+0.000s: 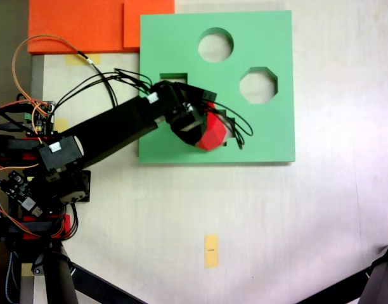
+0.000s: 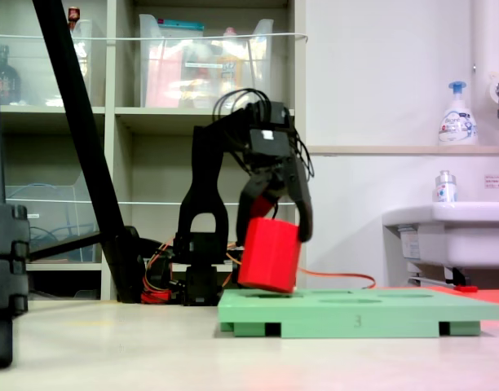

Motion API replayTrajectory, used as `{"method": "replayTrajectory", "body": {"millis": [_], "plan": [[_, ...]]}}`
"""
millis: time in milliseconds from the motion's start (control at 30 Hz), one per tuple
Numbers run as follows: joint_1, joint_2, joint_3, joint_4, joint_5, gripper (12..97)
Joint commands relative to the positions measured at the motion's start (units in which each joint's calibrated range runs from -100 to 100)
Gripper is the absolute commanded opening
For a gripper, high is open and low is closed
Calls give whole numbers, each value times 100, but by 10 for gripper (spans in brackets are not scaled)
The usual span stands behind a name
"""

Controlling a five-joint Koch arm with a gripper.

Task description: Put the octagonal pillar block into the corresponding hole

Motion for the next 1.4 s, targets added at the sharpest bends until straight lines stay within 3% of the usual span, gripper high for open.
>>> {"method": "replayTrajectory", "body": {"millis": [0, 433, 1100, 1367], "plan": [[68, 94, 443, 870, 98, 417], [278, 2552, 2726, 1149, 269, 416], [117, 2636, 3623, 1168, 142, 417], [103, 3655, 4381, 1188, 0, 417]]}}
